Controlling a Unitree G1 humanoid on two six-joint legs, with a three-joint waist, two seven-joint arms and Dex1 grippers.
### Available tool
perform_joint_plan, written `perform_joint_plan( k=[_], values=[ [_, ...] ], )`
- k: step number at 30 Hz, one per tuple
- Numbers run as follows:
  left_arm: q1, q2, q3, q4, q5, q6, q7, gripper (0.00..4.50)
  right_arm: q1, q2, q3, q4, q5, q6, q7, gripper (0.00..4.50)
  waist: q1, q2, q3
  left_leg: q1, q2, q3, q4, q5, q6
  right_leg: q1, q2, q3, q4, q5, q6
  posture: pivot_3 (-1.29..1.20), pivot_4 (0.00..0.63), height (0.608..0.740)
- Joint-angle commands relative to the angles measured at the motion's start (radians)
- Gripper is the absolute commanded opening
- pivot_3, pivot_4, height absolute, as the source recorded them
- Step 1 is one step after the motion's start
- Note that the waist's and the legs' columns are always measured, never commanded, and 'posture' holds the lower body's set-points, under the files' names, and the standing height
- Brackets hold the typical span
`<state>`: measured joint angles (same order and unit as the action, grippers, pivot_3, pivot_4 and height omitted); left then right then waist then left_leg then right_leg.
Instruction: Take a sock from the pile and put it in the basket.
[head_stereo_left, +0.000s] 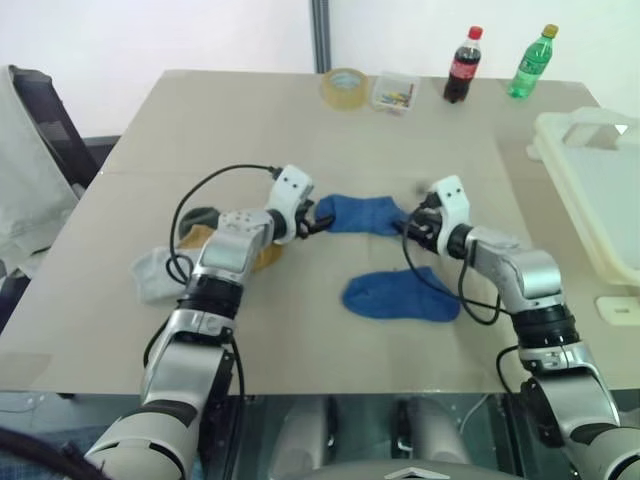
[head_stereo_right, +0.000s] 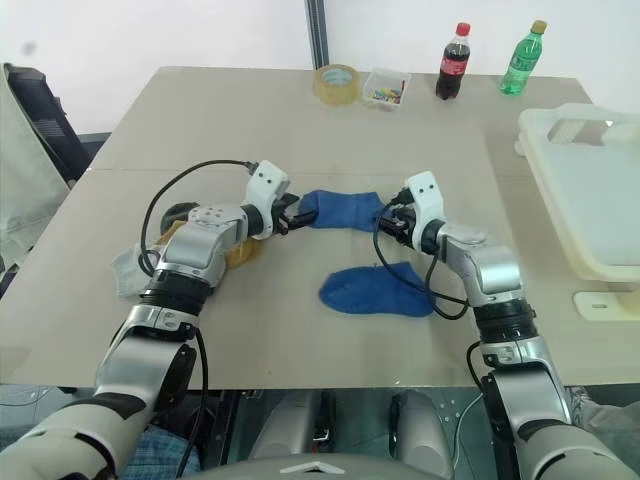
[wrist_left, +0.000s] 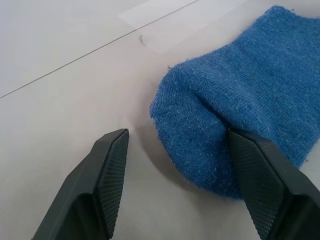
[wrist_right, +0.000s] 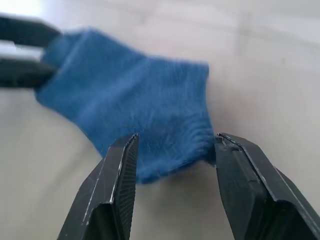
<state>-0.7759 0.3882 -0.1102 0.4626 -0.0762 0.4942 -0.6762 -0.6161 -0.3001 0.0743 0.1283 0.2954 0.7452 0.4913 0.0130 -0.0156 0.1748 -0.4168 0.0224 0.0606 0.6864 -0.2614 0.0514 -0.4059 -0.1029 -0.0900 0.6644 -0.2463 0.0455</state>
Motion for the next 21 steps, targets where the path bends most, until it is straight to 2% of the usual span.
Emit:
perform_joint_plan(
  k=[1,2,3,6,8,17,21],
  values=[
    [0.013,-0.022,-0.02,0.0,0.005,0.014,-0.008,2.25,-0.012,0.021,-0.009,-0.008,-0.009,-0.024,-0.015,2.43,0.0,0.0,0.0,0.0,0.0,0.0,0.0,0.0,0.0,0.0,0.0,0.0,0.0,0.0,0.0,0.0,0.15,0.735],
    [0.013,-0.026,-0.018,0.001,0.004,0.016,-0.008,1.88,-0.014,0.025,-0.009,-0.004,-0.012,-0.023,-0.018,2.43,0.0,0.0,0.0,0.0,0.0,0.0,0.0,0.0,0.0,0.0,0.0,0.0,0.0,0.0,0.0,0.0,0.15,0.735],
    [0.017,-0.029,-0.022,-0.003,0.005,0.016,-0.011,1.38,-0.014,0.025,-0.003,-0.001,-0.022,-0.025,-0.02,2.18,0.0,0.0,0.0,0.0,0.0,0.0,0.0,0.0,0.0,0.0,0.0,0.0,0.0,0.0,0.0,0.0,0.15,0.735],
    [0.03,-0.037,-0.036,-0.013,0.012,0.013,-0.019,0.06,-0.012,0.013,0.027,0.002,-0.059,-0.046,-0.015,1.16,-0.001,0.0,0.0,0.0,0.0,0.0,0.0,0.0,0.0,0.0,0.0,0.0,0.001,0.0,0.0,0.0,0.15,0.735],
    [0.034,-0.039,-0.042,-0.016,0.015,0.012,-0.021,0.0,-0.008,0.004,0.04,0.001,-0.08,-0.055,-0.01,0.05,-0.001,0.0,0.0,0.001,0.0,0.0,0.0,0.0,0.0,0.0,0.0,0.0,0.001,0.0,0.0,0.0,0.15,0.735],
    [0.039,-0.042,-0.037,-0.043,0.019,0.015,-0.004,0.0,0.005,-0.045,0.06,-0.045,-0.143,-0.088,0.008,0.05,0.0,0.0,0.0,0.001,0.0,0.0,0.0,0.0,0.0,0.0,0.0,0.0,0.001,0.0,0.0,0.0,0.15,0.735],
    [0.065,-0.065,0.016,-0.213,-0.064,0.13,0.007,0.0,0.009,-0.067,0.023,-0.15,-0.106,-0.039,0.022,0.05,-0.002,0.0,0.0,0.0,0.001,0.0,0.0,0.0,0.0,0.0,0.0,0.001,0.0,0.0,0.0,0.0,0.15,0.735]
  ],
)
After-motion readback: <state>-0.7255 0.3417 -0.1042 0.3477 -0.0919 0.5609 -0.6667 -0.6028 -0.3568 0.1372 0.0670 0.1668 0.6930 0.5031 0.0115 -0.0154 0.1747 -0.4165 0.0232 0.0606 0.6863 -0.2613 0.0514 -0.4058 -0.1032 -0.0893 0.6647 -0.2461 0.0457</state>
